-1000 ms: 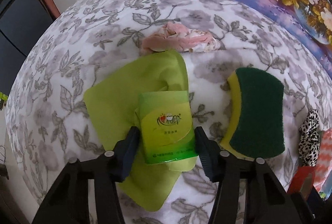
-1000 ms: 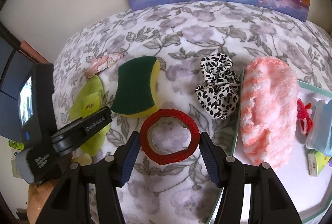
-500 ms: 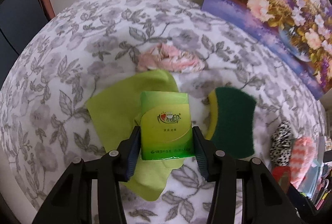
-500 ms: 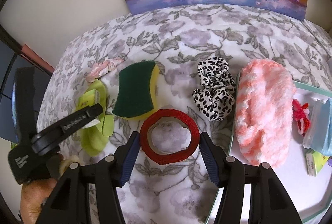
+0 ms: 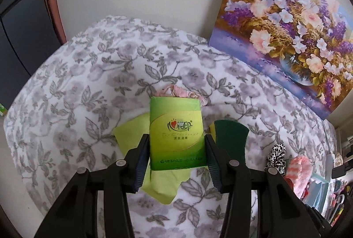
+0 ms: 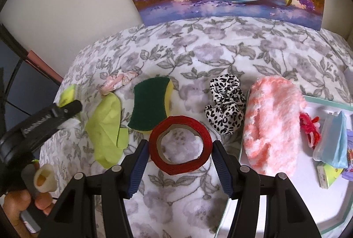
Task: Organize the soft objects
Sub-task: 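Close the left gripper on the green tissue pack and lift it off the cloth, then carry the tape ring with the right tool while the left tool carries the tissue pack over the tray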
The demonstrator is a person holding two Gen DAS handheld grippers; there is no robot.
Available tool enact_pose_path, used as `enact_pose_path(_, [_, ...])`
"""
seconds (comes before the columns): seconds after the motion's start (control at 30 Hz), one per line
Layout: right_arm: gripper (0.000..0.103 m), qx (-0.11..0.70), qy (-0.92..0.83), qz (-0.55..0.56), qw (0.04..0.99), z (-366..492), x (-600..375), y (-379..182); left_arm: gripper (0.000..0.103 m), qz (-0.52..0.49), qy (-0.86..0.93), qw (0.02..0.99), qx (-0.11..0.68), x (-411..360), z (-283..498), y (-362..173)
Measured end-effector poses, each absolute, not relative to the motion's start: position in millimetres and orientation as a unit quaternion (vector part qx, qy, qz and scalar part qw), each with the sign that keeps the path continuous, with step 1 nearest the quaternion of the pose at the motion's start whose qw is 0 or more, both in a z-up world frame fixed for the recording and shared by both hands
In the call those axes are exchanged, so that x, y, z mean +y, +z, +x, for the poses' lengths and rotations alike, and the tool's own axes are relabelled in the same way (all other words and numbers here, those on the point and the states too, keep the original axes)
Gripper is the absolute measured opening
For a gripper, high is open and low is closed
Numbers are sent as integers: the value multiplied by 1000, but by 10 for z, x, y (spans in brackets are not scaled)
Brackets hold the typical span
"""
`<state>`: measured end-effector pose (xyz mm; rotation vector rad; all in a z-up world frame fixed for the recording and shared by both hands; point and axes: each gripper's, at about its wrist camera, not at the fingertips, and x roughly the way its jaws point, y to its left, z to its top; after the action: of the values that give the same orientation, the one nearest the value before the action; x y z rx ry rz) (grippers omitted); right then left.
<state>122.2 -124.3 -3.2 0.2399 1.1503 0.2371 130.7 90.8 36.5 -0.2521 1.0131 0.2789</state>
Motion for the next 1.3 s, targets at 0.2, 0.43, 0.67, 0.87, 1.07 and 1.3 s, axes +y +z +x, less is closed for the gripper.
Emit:
enact_pose_path(0.2, [61,548,96,123,822,1162,-1397,-69,50,-103,121,863,479,709,1224,463])
enact_pose_path(0.43, [61,547,60,138,824,1064,-1744,-53,50,-58,81,874,476,229,1147,536])
enact_pose_path(0.67, [61,540,1,146,829,898,-2303,40,50,-33,27,873,486,-238,1037,501])
enact_pose_path(0.87, [61,519,-48,183,834,716,-2831,192,50,-18,-20,875,483,-640,904,555])
enact_pose_path(1.07, [61,493,-92,195,843,495,-3177,354,50,9,-63,874,482,-1059,755,566])
enact_pose_path(1.3, [61,507,-118,196,831,313,-3315,232,50,69,-99,850,513,-1571,657,298])
